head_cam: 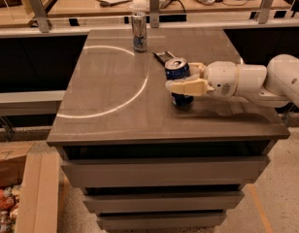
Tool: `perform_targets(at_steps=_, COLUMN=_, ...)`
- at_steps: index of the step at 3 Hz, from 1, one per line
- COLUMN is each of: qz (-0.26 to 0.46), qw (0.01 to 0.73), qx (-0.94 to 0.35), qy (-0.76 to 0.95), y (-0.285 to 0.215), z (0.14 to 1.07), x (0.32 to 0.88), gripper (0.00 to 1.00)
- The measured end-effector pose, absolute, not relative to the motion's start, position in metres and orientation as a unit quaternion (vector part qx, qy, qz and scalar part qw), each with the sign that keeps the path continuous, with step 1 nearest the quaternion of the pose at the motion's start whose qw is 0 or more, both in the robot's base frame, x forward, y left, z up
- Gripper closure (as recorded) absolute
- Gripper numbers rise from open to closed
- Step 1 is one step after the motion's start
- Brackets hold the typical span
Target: Place pepsi can upright
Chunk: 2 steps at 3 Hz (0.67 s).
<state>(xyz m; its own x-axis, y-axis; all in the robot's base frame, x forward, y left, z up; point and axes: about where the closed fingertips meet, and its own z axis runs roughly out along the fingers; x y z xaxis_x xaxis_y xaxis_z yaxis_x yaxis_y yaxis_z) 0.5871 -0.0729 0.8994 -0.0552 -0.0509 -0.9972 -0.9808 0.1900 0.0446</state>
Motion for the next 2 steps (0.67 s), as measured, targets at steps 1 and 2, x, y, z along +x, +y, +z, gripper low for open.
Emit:
perform_targets(at_steps=1, qz=0.452, qw=0.521, qx=-0.444, qy=0.572, y=-0.0742, z=0.8927, x=0.5857, gripper=0.42)
perform_targets(at_steps=2, qz=0.448, qw=0.524, qx=-0.439, qy=0.575, y=-0.0833, z=0.8902, x=0.5835, gripper=0.18)
